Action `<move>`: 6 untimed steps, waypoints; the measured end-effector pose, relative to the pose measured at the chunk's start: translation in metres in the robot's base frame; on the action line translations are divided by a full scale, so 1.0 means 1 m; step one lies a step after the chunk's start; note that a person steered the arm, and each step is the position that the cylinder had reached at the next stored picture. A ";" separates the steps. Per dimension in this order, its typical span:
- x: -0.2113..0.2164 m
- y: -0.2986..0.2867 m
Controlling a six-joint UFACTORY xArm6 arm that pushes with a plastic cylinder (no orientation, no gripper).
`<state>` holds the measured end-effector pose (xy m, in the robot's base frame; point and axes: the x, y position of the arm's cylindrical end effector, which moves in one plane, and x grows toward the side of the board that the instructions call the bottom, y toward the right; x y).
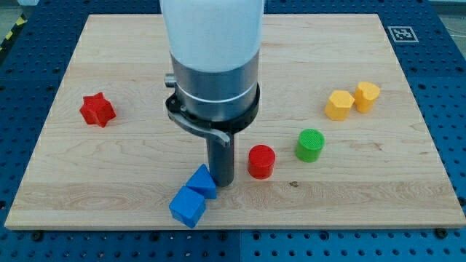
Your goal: Place your arm at the bottom center
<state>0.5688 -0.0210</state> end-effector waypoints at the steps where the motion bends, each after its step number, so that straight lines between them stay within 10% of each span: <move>1: 0.012 0.002; 6: 0.043 0.050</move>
